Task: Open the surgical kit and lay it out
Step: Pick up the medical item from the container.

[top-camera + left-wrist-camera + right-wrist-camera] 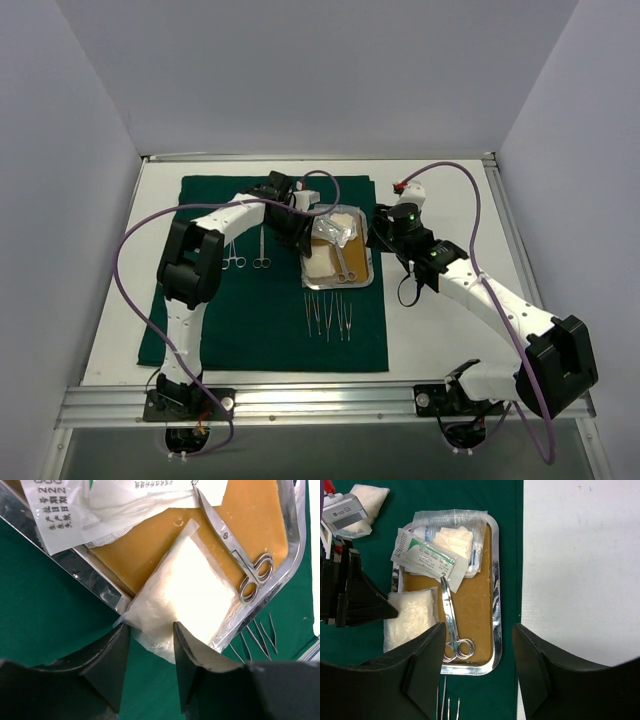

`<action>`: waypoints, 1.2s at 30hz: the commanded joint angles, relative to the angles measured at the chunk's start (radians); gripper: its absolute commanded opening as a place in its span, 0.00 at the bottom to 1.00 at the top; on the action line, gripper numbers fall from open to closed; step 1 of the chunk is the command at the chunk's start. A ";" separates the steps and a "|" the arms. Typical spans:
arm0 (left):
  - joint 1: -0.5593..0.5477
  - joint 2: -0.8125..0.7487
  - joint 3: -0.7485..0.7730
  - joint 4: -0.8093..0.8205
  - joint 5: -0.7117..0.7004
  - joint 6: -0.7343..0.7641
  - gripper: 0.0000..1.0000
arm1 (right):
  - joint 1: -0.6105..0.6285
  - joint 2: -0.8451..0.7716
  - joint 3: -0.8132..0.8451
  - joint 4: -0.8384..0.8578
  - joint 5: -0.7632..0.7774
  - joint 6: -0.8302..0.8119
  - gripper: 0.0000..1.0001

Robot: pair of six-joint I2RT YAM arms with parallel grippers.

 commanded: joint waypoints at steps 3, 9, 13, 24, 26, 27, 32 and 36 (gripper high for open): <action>-0.006 -0.022 0.014 0.043 0.002 -0.024 0.47 | -0.008 -0.030 -0.004 0.000 0.035 -0.015 0.51; -0.006 -0.052 0.006 0.016 -0.023 0.008 0.28 | -0.010 -0.008 0.008 -0.002 0.027 -0.013 0.51; -0.006 -0.088 0.006 0.005 -0.034 0.023 0.27 | -0.008 -0.002 0.019 0.000 0.023 -0.010 0.51; -0.006 -0.114 0.035 -0.052 -0.044 0.097 0.10 | -0.010 0.050 0.040 0.004 -0.022 0.001 0.51; -0.006 -0.132 0.035 -0.070 -0.032 0.121 0.03 | -0.010 0.062 0.040 0.015 -0.032 0.004 0.51; -0.005 -0.152 0.040 -0.081 -0.028 0.134 0.02 | -0.008 0.067 0.045 0.018 -0.036 0.004 0.51; 0.035 -0.241 0.066 -0.137 -0.060 0.278 0.02 | -0.010 0.099 0.066 0.027 -0.060 0.001 0.51; 0.191 -0.273 0.147 -0.229 -0.038 0.387 0.02 | -0.007 0.124 0.082 0.026 -0.072 -0.009 0.51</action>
